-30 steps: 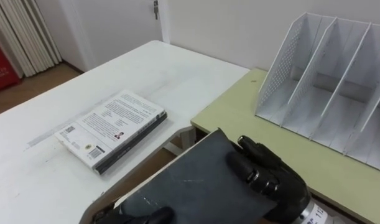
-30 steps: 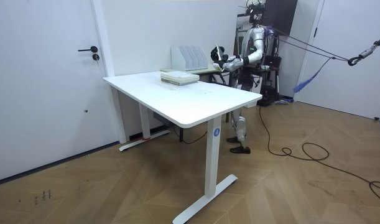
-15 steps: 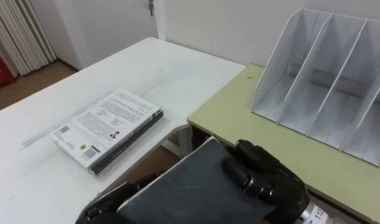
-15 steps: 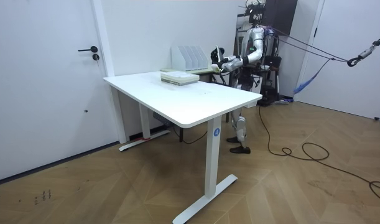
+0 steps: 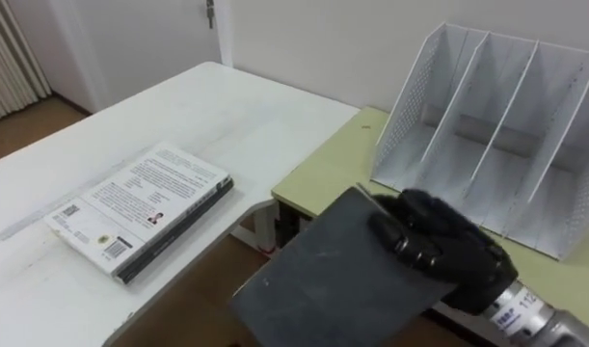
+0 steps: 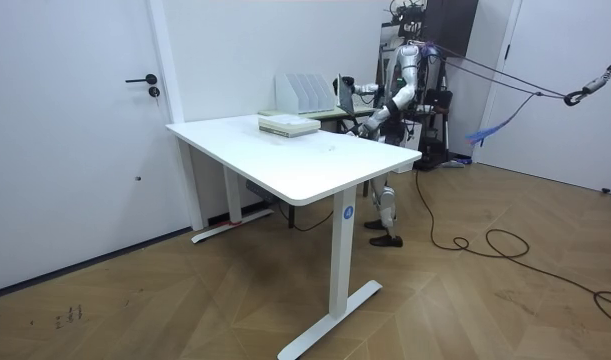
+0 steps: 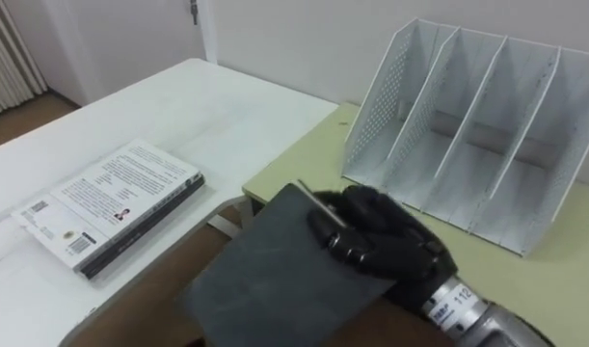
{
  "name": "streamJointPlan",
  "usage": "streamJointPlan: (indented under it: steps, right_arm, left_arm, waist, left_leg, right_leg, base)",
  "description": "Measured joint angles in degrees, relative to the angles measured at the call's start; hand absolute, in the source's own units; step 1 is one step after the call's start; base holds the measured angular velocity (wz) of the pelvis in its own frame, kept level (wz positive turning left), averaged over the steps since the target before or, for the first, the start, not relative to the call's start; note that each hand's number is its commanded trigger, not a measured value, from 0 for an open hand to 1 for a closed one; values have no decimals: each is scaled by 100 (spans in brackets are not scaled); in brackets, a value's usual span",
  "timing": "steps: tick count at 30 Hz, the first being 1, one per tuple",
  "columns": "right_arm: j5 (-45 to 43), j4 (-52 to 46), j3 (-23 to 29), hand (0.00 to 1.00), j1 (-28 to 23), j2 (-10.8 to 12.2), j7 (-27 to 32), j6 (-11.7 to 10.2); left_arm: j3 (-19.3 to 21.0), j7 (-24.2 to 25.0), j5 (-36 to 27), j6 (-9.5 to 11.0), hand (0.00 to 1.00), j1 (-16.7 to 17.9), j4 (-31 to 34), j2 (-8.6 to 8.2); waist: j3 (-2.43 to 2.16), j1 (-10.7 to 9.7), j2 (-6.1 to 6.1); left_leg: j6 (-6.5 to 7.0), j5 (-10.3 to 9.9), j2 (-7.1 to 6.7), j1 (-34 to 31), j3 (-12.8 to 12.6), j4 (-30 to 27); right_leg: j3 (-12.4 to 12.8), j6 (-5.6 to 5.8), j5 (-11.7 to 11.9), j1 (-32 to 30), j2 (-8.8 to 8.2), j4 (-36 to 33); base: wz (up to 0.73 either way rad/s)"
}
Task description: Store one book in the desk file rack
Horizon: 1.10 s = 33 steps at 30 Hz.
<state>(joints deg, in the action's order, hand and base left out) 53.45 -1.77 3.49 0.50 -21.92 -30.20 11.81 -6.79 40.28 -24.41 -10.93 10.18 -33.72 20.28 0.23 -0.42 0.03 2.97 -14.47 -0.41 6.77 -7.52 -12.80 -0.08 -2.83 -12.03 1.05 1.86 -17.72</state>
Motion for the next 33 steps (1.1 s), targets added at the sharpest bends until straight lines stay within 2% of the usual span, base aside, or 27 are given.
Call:
streamJointPlan:
  steps: [4, 6, 8, 11, 13, 16, 19, 21, 23, 26, 33]
  right_arm:
    - [-596, -216, 356, 100, 268, 62, 567, -247]
    - [-1001, -296, 463, 100, 368, 79, 865, -269]
    - [-1572, -566, 523, 100, 400, 89, 1242, -377]
    - [-1947, -830, 539, 100, 410, 90, 1735, -454]
    - [-2193, -1097, 596, 100, 416, 90, 2018, -483]
    - [-2805, -1252, 625, 100, 733, 90, 2404, -626]
    - [-3392, -1306, 708, 100, 1151, 88, 2832, -834]
    - [-3612, -1422, 767, 100, 1351, 88, 3107, -950]
    - [-3829, -1563, 824, 100, 1499, 88, 3422, -1202]
    - [-4208, -1594, 862, 100, 1612, 89, 3691, -1403]
    - [-4777, -1585, 931, 100, 1869, 85, 4423, -1418]
  left_arm:
    - [13, -180, 354, 45, 0, 102, -479, -200]
    - [19, -277, 542, 176, 0, 104, -654, -266]
    - [45, -397, 662, 404, 0, 117, -994, -372]
    - [37, -591, 648, 604, 0, 126, -1463, -402]
    - [36, -721, 619, 663, 0, 176, -1648, -411]
    - [42, -850, 589, 837, 0, 239, -1912, -432]
    - [149, -884, 590, 1106, 0, 231, -2229, -593]
    - [170, -921, 582, 1208, 0, 226, -2444, -636]
    - [176, -979, 479, 1291, 0, 223, -2608, -677]
    - [228, -999, 480, 1383, 0, 248, -2747, -703]
    - [273, -1062, 481, 1392, 0, 202, -2879, -704]
  waist:
    - [1, -106, -27]
    - [-1, -108, -54]
    - [9, -109, -74]
    - [3, -131, -105]
    - [1, -165, -100]
    - [2, -201, -97]
    - [-16, -228, -65]
    - [-18, -237, -61]
    - [-17, -237, -61]
    - [-18, -203, -85]
    - [-25, -220, -143]
  left_leg:
    - [-2, -1, 8, 97, 16, 20]
    - [-2, -1, 11, 84, -32, 17]
    - [-3, -1, 12, 81, -41, 30]
    - [-3, -1, 11, 72, -32, 31]
    - [-3, -1, 8, 63, -30, 48]
    - [-3, -1, 10, 81, -34, 67]
    - [-2, 0, 19, 73, -30, 74]
    - [-3, 1, 19, 80, -29, 87]
    - [-3, 2, 20, 91, -26, 99]
    - [-3, 1, 21, 102, -17, 105]
    - [-3, 1, 18, 79, -3, 107]
  right_leg:
    - [-4, -2, 0, 60, 8, 111]
    - [20, -3, 1, 30, 14, 112]
    - [44, -3, 1, 10, 20, 109]
    - [24, -3, 1, 5, 20, 114]
    - [28, -2, 1, -6, 18, 119]
    - [35, -1, 1, 1, 28, 133]
    - [35, 6, 45, 34, 38, 220]
    - [11, 6, 45, 41, 38, 219]
    - [-9, 6, 45, 85, 38, 266]
    - [-9, 6, 46, 93, 53, 288]
    - [-14, 6, 46, 83, 71, 313]
  base:
    - [0]
    - [-6]
    - [-8]
    - [0]
    - [0]
    - [0]
    - [0]
    - [0]
    - [5]
    - [1]
    - [0]
